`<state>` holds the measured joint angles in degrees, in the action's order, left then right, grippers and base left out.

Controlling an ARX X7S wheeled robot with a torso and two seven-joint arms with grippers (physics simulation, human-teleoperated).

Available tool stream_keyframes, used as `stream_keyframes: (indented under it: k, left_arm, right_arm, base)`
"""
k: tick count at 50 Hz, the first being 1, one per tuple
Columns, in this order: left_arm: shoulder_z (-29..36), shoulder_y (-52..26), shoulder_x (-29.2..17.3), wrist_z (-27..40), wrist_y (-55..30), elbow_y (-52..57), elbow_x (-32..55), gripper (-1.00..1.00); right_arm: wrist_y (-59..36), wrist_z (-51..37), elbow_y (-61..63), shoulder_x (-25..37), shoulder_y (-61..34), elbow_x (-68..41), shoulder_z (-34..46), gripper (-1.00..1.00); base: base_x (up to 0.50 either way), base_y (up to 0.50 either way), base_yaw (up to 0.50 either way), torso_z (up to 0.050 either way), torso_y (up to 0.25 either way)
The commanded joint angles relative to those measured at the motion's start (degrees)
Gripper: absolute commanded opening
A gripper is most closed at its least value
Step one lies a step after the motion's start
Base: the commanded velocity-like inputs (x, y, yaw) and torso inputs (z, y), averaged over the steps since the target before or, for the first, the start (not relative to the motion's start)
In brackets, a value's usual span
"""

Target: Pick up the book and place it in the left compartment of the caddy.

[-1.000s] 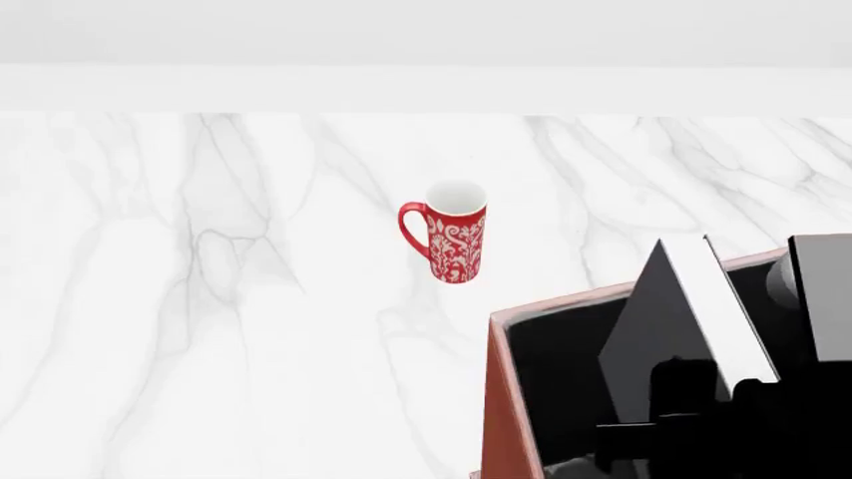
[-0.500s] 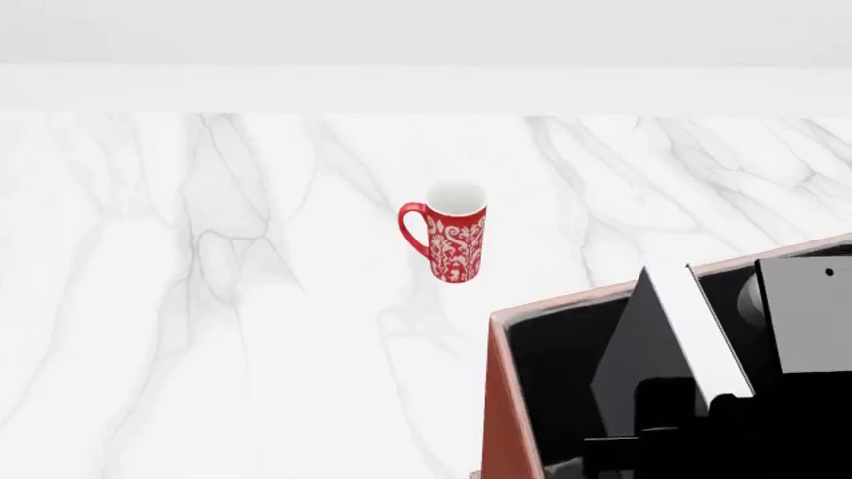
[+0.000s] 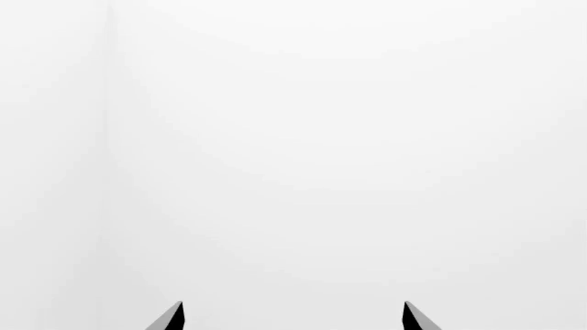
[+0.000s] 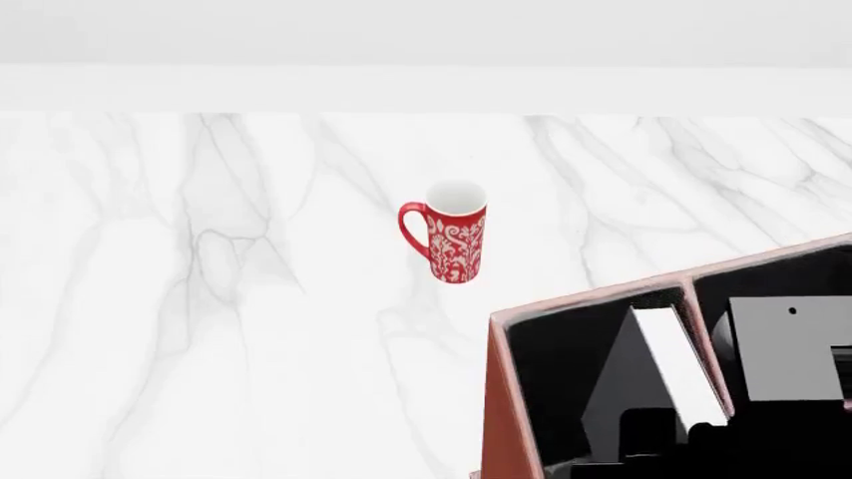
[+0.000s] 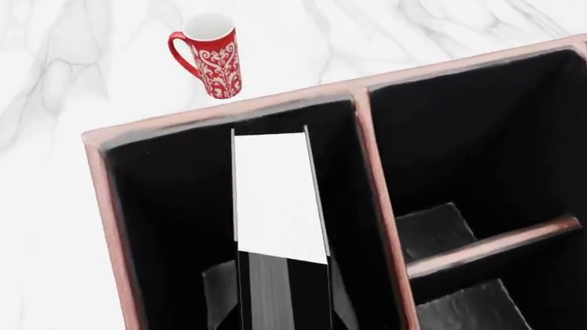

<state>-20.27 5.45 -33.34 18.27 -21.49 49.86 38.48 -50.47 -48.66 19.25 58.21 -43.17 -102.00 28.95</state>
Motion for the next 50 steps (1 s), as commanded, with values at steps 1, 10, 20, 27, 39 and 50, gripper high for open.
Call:
stream_keyframes:
  k: [1, 10, 20, 27, 39, 50]
  left_arm:
    - [0.0, 0.1, -0.1, 0.1, 0.2, -0.1, 0.1, 1.0]
    - [0.0, 0.2, -0.2, 0.2, 0.3, -0.1, 0.1, 1.0]
    - [0.0, 0.4, -0.3, 0.2, 0.6, 0.0, 0.2, 1.0]
    - [-0.2, 0.4, -0.4, 0.3, 0.5, 0.0, 0.5, 1.0]
    - [0.0, 0.5, -0.4, 0.4, 0.8, 0.1, 0.3, 1.0]
    - [-0.1, 0.7, -0.6, 0.5, 0.9, 0.2, 0.5, 1.0]
  right_arm:
    - [0.1, 2.3, -1.4, -1.0, 0.4, 4.6, -0.2, -1.0]
    - [1.3, 4.2, -2.9, -1.5, 2.2, 6.5, 0.1, -1.0]
    - [1.9, 5.8, -4.4, -2.4, 3.0, 8.6, 0.9, -1.0]
    - [2.0, 6.3, -5.0, -3.2, 3.2, 9.7, 1.5, -1.0]
    - [2.2, 7.2, -5.3, -3.6, 4.1, 12.0, 2.5, -1.0]
    - [2.2, 7.0, -4.7, -4.2, 4.4, 14.6, 3.7, -1.0]
  base:
    - [0.0, 0.0, 0.0, 0.0, 0.0]
    - [0.0, 0.0, 0.0, 0.0, 0.001]
    - [0.0, 0.0, 0.0, 0.0, 0.001]
    - [0.0, 0.0, 0.0, 0.001, 0.001]
    - [0.0, 0.0, 0.0, 0.0, 0.002]
    - [0.0, 0.0, 0.0, 0.0, 0.001]
